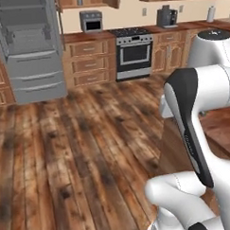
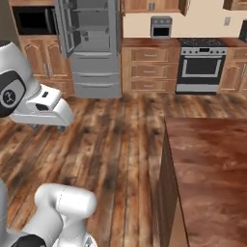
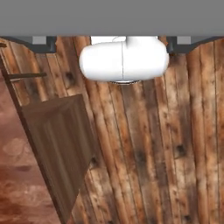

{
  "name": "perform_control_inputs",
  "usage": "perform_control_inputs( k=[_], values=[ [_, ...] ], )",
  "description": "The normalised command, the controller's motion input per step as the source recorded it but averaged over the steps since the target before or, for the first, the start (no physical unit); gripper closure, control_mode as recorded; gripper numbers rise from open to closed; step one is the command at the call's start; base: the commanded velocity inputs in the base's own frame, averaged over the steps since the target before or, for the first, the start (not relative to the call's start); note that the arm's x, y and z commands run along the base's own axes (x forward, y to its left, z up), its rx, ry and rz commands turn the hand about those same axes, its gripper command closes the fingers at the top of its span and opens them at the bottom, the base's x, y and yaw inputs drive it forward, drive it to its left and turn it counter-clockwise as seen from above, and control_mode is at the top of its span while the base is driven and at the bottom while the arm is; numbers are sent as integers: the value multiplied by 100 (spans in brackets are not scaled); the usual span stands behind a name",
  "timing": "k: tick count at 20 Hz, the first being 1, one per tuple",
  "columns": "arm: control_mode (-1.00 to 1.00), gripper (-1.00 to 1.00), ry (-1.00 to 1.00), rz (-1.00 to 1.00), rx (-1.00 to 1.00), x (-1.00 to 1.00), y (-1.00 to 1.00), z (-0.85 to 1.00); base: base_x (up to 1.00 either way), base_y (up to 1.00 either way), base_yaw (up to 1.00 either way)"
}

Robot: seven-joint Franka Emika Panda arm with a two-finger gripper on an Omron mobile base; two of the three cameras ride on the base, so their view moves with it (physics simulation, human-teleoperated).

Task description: There is a bowl on the dining counter. Grab a lemon wedge from the fridge and place it in the bowl. Then get the liquor bottle and glass cup from the cabinet and place them next to the bowl.

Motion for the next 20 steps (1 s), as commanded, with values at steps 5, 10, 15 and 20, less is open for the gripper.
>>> perform_control_inputs(
  k=[5, 10, 15, 20],
  values=[
    [100, -100, 0, 0, 0, 0, 0, 0, 100, 49, -21],
    [100, -100, 0, 0, 0, 0, 0, 0, 100, 50, -14],
    [100, -100, 0, 0, 0, 0, 0, 0, 100, 48, -10],
    [100, -100, 0, 0, 0, 0, 0, 0, 100, 49, -9]
  ],
)
